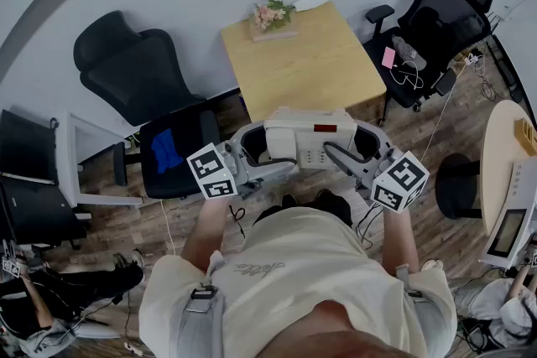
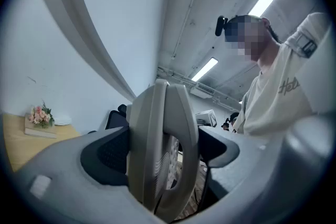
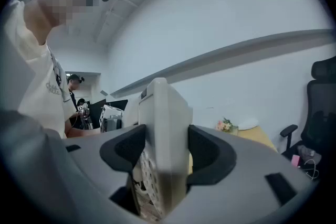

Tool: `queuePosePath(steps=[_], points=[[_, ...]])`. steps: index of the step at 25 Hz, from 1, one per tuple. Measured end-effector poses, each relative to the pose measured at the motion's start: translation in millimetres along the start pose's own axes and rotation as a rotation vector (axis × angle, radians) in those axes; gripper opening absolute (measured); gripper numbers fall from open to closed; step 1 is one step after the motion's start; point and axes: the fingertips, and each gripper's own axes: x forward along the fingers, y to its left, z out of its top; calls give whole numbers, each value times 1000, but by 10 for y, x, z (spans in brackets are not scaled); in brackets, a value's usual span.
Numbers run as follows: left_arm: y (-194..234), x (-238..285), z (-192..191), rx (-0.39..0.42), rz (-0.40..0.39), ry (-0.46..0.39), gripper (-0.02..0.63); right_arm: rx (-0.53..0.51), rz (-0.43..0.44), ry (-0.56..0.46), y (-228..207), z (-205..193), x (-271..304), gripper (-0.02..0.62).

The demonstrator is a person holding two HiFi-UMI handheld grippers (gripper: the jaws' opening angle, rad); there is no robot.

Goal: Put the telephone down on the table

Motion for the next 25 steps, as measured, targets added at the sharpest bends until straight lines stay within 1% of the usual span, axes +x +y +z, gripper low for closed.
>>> queuePosePath(steps=[4, 10, 15, 18, 22, 25], points=[[53, -46, 40, 1, -8, -6, 391, -21, 16, -24, 25, 41, 81, 244], [162, -76, 119, 9, -8, -24, 391, -9, 19, -16, -29, 78, 195, 244], [225, -73, 172, 26, -3, -24, 391, -29, 27, -18, -70, 137, 259, 244], [353, -77, 182, 8, -6, -16, 391, -21, 21, -5, -145, 140, 355, 243], [465, -5, 93, -22, -10, -7, 391, -18, 5, 12, -266, 82, 377, 244], [552, 74, 47, -50, -10, -3, 391, 4, 0, 20, -387, 41, 378, 244]])
